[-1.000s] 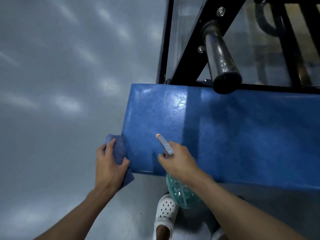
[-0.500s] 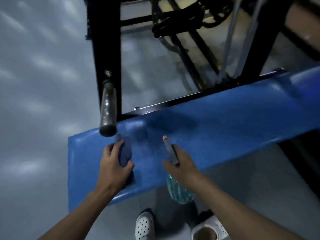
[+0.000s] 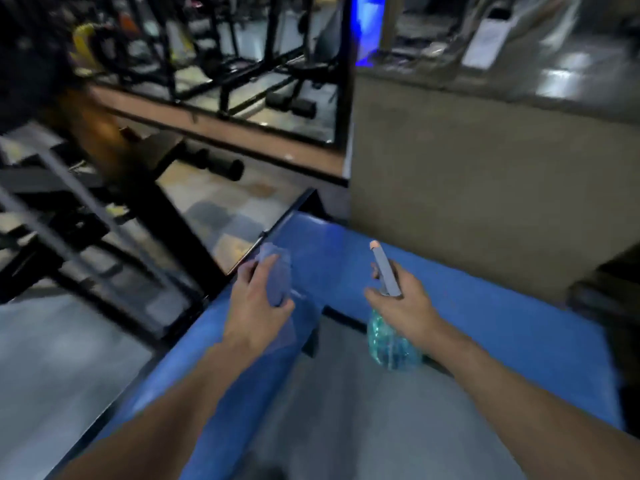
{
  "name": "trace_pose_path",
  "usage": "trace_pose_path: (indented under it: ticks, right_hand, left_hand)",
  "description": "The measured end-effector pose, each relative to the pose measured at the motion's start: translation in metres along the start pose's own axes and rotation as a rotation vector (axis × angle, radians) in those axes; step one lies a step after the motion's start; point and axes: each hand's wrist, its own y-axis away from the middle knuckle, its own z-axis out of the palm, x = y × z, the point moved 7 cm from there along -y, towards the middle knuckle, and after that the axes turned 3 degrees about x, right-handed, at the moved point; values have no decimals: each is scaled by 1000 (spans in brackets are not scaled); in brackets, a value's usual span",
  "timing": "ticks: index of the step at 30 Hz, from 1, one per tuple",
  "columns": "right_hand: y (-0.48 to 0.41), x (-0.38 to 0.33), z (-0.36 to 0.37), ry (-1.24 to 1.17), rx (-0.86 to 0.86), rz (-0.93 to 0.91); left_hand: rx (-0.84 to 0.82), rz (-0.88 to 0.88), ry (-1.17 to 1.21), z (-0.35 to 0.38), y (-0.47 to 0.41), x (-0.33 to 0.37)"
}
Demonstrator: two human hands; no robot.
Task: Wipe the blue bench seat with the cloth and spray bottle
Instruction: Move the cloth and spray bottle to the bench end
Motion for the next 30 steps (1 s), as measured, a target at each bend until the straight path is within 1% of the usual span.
trace_pose_path:
  ticks: [4,7,12,15,18,21,24,27,30]
  right_hand:
    - [-58,-13,-143,-38,259,21]
    - [-93,-24,-232,-44,400,11]
    - [-150,-37,-363,-25,600,-37]
    - [-175,-41,-431,-11,699,-45]
    - [-189,-41,-490,13,782,-40]
    - [-203,-37,-545,58,832,-25]
    - [-228,-24,-597,86,837,-30]
    - [-259,-5,-646,71,840,-34]
    - [-296,11,-689,65,822,-81]
  left_hand:
    - [-90,232,27,72,-82,142]
    - [-153,357,109,124,-133,231]
    - [-227,523,200,204,-210,358]
    - [-310,578,227,254,-242,427]
    - [-389,621,195,301,-262,486]
    - [-452,645,140,346,-278,539]
    - [-468,660,144,390,-290,586]
    - [-456,660,134,433,-301,625]
    - [-424,653,116,479,-318,660]
